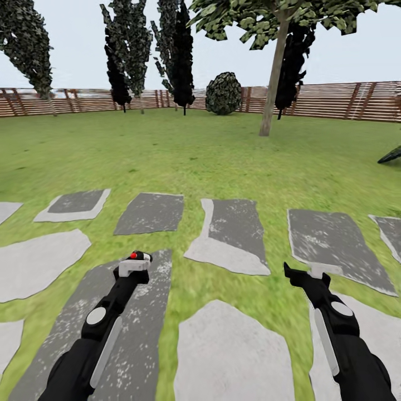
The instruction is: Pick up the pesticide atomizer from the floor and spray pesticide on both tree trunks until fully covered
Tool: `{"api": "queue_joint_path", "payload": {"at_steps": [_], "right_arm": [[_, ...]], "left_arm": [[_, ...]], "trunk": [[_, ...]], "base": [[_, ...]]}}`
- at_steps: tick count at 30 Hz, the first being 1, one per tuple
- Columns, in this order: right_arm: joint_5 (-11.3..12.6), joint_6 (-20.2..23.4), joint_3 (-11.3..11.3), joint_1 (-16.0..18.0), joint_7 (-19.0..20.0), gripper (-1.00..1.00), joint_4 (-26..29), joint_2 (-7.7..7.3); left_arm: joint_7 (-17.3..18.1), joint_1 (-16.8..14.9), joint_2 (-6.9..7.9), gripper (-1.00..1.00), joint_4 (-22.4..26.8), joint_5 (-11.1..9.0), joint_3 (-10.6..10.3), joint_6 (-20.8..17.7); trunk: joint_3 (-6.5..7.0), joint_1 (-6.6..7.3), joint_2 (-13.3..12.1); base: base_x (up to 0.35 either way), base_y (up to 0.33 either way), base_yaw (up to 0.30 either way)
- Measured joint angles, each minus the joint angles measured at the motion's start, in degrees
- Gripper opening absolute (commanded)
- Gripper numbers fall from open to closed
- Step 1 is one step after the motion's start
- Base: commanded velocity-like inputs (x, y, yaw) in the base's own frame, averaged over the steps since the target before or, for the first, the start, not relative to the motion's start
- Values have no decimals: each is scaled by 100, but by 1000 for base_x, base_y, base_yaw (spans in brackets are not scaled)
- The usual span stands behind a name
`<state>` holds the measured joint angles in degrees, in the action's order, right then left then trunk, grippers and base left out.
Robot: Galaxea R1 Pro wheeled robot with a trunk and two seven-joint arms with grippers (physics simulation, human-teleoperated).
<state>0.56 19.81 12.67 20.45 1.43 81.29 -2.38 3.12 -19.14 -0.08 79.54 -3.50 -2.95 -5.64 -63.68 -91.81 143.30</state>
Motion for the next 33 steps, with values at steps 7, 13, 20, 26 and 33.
{"api": "queue_joint_path", "payload": {"at_steps": [7, 13, 20, 26, 33], "right_arm": [[0, 0, 90, 0, 0, 100, 2, 0], [0, 0, 115, 0, 0, 100, 2, 0], [0, 0, 188, 0, -15, 100, 5, 0], [7, 0, 327, 0, 3, 100, 9, 0], [15, 2, 336, 0, 7, 100, 279, 1]], "left_arm": [[0, 0, 0, -100, 0, 0, 0, 2], [0, 0, 0, -100, 0, 0, 0, 2], [0, 0, 0, -100, 1, 0, 1, 2], [0, 0, 0, -100, 1, 0, 1, 0], [0, 0, 0, -100, 0, 0, 0, 2]], "trunk": [[20, 0, 0], [58, 0, 0], [82, 0, 0], [83, 0, 0], [95, 0, 0]], "base": [[328, 0, -253], [328, 0, -198], [328, 0, -70], [328, 0, -1], [328, 0, -92]]}}
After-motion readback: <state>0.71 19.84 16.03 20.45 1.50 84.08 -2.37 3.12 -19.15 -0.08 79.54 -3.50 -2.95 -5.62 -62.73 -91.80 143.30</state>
